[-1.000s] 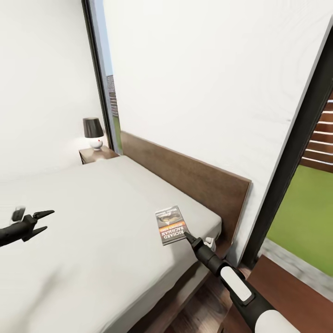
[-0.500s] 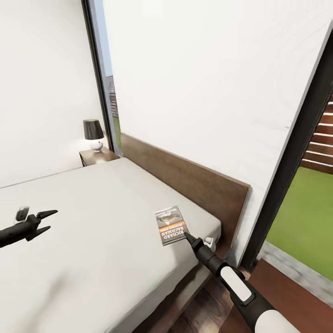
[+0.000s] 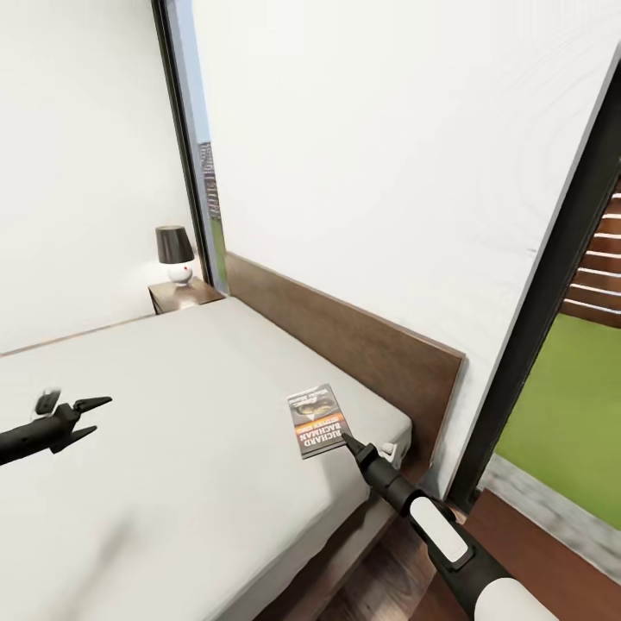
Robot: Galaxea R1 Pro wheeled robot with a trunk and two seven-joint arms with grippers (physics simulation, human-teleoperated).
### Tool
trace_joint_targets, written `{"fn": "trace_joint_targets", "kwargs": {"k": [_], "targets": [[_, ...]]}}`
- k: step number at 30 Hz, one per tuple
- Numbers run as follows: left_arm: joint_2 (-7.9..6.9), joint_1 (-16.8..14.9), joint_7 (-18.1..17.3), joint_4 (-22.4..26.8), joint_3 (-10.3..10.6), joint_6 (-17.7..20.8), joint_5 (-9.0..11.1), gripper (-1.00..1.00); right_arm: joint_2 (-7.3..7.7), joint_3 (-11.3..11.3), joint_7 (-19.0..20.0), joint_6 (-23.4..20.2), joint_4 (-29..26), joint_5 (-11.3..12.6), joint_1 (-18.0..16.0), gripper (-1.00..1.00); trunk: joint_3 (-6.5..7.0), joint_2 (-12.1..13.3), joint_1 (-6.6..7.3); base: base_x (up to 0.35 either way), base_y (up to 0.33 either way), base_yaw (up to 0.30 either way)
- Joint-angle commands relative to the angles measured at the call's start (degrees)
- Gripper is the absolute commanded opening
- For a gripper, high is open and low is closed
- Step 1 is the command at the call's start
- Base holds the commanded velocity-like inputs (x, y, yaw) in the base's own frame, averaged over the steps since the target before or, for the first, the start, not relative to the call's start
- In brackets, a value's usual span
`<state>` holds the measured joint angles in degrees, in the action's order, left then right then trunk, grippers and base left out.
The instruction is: In the bedroom, move the book from the bed onto either nightstand, and place the two sandals side by side next to the bed.
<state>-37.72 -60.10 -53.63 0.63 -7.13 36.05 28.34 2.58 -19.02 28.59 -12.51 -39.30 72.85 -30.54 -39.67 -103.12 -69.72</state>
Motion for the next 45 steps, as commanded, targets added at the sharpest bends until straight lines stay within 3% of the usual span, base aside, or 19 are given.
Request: {"fn": "trace_joint_targets", "kwargs": {"k": [1,9,14,19,45], "targets": [[0.01,0.0,-0.1,0.0,-0.4,0.4,-0.5,1.0,0.06,-0.2,0.1,-0.2,0.0,0.5,0.0,-1.0,0.13,0.4,0.23,0.0,0.0,0.0],[0.49,0.1,-0.2,0.0,-0.4,0.3,-1.1,1.0,0.11,-0.2,0.2,-0.1,0.0,0.5,0.0,-1.0,1.56,3.6,1.99,0.0,0.0,0.0],[0.9,0.1,-0.2,0.0,-0.4,0.4,-2.7,1.0,0.05,-0.2,0.3,-0.1,0.0,0.7,0.0,-1.0,2.46,5.6,3.09,0.0,0.0,0.0],[1.02,0.2,-0.4,-0.1,-0.4,0.4,-3.8,1.0,0.02,-0.2,0.5,-0.1,0.0,0.7,0.0,-1.0,2.46,5.6,3.09,0.0,0.0,0.0],[0.92,0.4,-0.5,0.0,-0.4,-0.1,-5.3,1.0,0.04,-0.1,1.7,0.2,0.0,0.6,0.0,-1.0,2.46,5.6,3.09,0.0,0.0,0.0]]}}
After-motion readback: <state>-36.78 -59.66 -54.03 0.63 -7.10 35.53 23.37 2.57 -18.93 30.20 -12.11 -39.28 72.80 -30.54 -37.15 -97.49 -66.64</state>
